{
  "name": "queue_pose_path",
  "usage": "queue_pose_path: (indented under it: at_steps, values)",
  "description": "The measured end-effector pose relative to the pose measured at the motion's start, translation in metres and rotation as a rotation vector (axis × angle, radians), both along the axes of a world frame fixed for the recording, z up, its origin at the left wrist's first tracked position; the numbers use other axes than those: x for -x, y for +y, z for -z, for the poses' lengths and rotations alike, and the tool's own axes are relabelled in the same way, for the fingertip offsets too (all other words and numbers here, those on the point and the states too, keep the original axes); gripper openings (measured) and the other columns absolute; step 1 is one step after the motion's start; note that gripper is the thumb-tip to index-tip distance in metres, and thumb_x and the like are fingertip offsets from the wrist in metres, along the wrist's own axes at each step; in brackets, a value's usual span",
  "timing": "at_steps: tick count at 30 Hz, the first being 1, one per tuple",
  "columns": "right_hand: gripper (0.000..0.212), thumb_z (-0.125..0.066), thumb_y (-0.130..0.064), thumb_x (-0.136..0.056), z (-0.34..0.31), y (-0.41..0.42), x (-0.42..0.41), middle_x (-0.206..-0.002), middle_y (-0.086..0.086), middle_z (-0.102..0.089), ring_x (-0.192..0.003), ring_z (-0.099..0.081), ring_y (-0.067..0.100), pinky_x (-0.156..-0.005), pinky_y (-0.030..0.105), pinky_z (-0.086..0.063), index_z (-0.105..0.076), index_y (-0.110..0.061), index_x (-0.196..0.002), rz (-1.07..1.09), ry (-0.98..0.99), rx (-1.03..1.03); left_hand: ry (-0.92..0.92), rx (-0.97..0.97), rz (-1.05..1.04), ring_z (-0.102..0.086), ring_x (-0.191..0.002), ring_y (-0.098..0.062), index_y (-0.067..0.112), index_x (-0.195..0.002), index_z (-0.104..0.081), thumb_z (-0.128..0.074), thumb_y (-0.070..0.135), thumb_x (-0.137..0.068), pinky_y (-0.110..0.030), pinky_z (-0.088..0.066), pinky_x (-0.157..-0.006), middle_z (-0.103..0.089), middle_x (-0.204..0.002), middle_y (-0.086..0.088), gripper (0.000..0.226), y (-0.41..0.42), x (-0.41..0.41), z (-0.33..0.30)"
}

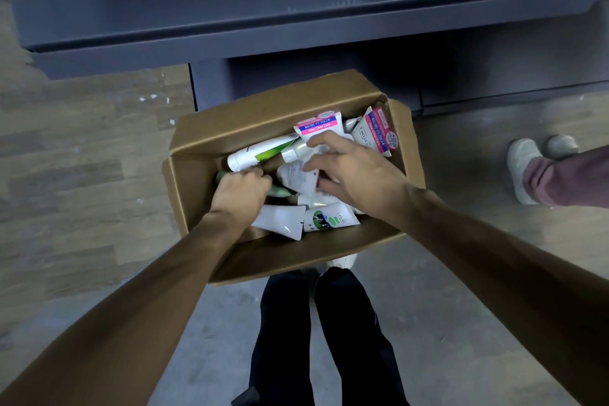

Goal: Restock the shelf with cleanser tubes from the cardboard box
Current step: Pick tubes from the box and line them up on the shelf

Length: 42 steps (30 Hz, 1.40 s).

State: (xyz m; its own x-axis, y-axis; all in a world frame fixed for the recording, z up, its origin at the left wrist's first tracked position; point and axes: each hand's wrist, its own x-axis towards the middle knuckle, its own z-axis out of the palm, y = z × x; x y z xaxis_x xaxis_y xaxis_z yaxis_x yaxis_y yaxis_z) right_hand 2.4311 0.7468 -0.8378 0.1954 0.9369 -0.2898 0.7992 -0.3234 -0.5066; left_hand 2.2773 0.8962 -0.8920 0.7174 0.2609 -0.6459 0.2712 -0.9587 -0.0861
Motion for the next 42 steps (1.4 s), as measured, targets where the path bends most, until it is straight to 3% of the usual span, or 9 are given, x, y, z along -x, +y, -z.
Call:
queue_pose_path:
  at_steps: [6,13,18,22,25,28,32,37,42]
  values:
    - [0.031,-0.057,-0.044,-0.095,0.004,0.014,0.013,-0.110,-0.004,-0.063,-0.096,-0.061,0.020,-0.073,0.034,-0.050,-0.058,-0.020,-0.114,0.161,-0.037,0.030,-0.166,0.149,-0.254,-0.065,-0.096,-0.034,0.024,-0.114,-0.061,-0.055,0.018,-0.093,-0.038,-0.050,-0.077,-0.065,-0.113,-0.001,0.023,0.016,0.015,-0.010]
    - [0.030,-0.074,-0.022,-0.085,0.013,0.026,0.017,-0.106,-0.001,-0.068,-0.092,-0.063,0.018,-0.084,0.035,-0.052,-0.068,-0.023,-0.115,0.391,0.162,0.096,-0.402,0.377,-0.580,-0.066,-0.099,-0.027,0.027,-0.122,-0.067,-0.070,0.024,-0.088,-0.040,-0.053,-0.090,-0.071,-0.114,-0.002,0.035,0.016,0.030,-0.022]
    - [0.018,-0.076,-0.023,-0.084,0.002,0.032,0.017,-0.090,-0.002,-0.070,-0.086,-0.067,0.017,-0.082,0.036,-0.056,-0.070,-0.017,-0.101,0.595,0.379,0.112,-0.485,0.498,-0.809,-0.069,-0.077,-0.018,0.024,-0.094,-0.072,-0.077,0.025,-0.083,-0.038,-0.058,-0.082,-0.074,-0.081,0.002,0.012,0.020,0.032,-0.039]
    - [0.022,-0.072,-0.020,-0.088,-0.037,0.029,0.009,-0.098,-0.005,-0.074,-0.092,-0.069,0.013,-0.087,0.032,-0.054,-0.069,-0.018,-0.110,0.579,0.392,0.084,-0.505,0.623,-0.926,-0.070,-0.085,-0.012,0.023,-0.097,-0.075,-0.078,0.021,-0.082,-0.032,-0.057,-0.086,-0.077,-0.094,0.004,0.015,0.031,0.029,-0.068]
    - [0.024,-0.073,-0.024,-0.087,-0.074,0.026,0.001,-0.099,-0.012,-0.075,-0.086,-0.068,0.000,-0.088,0.025,-0.054,-0.070,-0.025,-0.111,0.645,0.386,0.033,-0.563,0.720,-0.956,-0.072,-0.086,-0.010,0.026,-0.099,-0.074,-0.078,0.025,-0.080,-0.034,-0.056,-0.089,-0.076,-0.096,0.008,0.020,0.042,0.026,-0.095]
    - [0.024,-0.072,-0.021,-0.089,-0.112,0.025,-0.003,-0.092,-0.017,-0.072,-0.076,-0.064,-0.014,-0.083,0.007,-0.049,-0.070,-0.020,-0.112,0.658,0.410,0.014,-0.621,0.801,-0.997,-0.071,-0.081,-0.003,0.018,-0.100,-0.073,-0.074,0.006,-0.084,-0.021,-0.056,-0.080,-0.075,-0.100,0.000,0.020,0.046,0.018,-0.131]
    - [0.025,-0.074,-0.025,-0.087,-0.151,0.025,-0.010,-0.095,-0.013,-0.076,-0.084,-0.070,-0.002,-0.088,0.033,-0.057,-0.069,-0.026,-0.111,0.686,0.398,-0.054,-0.671,0.864,-0.992,-0.068,-0.078,0.009,0.006,-0.109,-0.071,-0.072,0.001,-0.084,-0.006,-0.050,-0.074,-0.072,-0.101,0.003,0.025,0.043,0.008,-0.167]
    - [0.026,-0.072,-0.023,-0.088,-0.199,0.026,-0.015,-0.092,-0.010,-0.077,-0.081,-0.071,-0.002,-0.084,0.030,-0.059,-0.069,-0.021,-0.114,0.659,0.363,-0.102,-0.731,0.926,-0.998,-0.069,-0.078,0.008,0.004,-0.109,-0.070,-0.071,-0.002,-0.084,-0.008,-0.052,-0.074,-0.071,-0.096,0.007,0.026,0.041,0.003,-0.206]
    - [0.027,-0.070,-0.023,-0.090,-0.268,0.034,-0.027,-0.100,-0.011,-0.075,-0.077,-0.066,-0.014,-0.074,0.003,-0.049,-0.067,-0.019,-0.116,0.552,0.311,-0.157,-0.757,0.963,-0.939,-0.071,-0.083,0.001,0.016,-0.100,-0.071,-0.071,-0.002,-0.084,-0.016,-0.056,-0.074,-0.074,-0.083,0.021,0.024,0.056,-0.002,-0.269]
